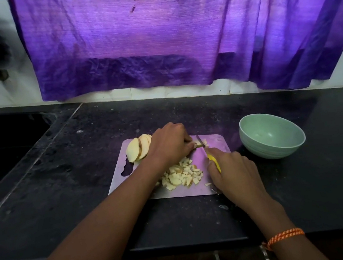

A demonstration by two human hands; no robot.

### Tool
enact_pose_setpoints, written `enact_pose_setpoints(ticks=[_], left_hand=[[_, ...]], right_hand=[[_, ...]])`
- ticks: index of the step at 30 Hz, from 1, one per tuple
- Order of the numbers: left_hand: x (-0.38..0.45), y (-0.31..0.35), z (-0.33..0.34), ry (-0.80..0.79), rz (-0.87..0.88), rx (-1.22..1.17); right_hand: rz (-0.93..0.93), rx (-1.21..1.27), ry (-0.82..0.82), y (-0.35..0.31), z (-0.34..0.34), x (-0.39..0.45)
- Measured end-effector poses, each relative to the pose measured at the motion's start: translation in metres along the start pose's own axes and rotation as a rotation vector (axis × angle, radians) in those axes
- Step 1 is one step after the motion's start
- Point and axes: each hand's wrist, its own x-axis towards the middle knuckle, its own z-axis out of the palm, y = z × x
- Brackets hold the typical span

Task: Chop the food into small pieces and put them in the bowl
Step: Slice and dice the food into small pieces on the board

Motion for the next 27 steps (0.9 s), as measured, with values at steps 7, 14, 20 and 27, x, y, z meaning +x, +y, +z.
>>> enact_pose_setpoints(ticks=[7,14,20,27], left_hand=[[0.000,0.001,0.003,-0.007,-0.001,0.023],[-0.002,0.004,0.000,0.041,0.065,0.098],[-0.002,0.003,-0.007,0.029,0.074,0.064],[-0.001,-0.004,-0.014,0.020,0.058,0.068]], right_hand=[[0.002,0.019,-0.015,-0.002,0.000,0.000],[0.029,0.061,0.023,0.004,-0.009,-0.032],[0.059,0.148,0.063,0.004,-0.011,-0.037],[0.067,0.138,0.069,-0.008,-0.008,-0.009]])
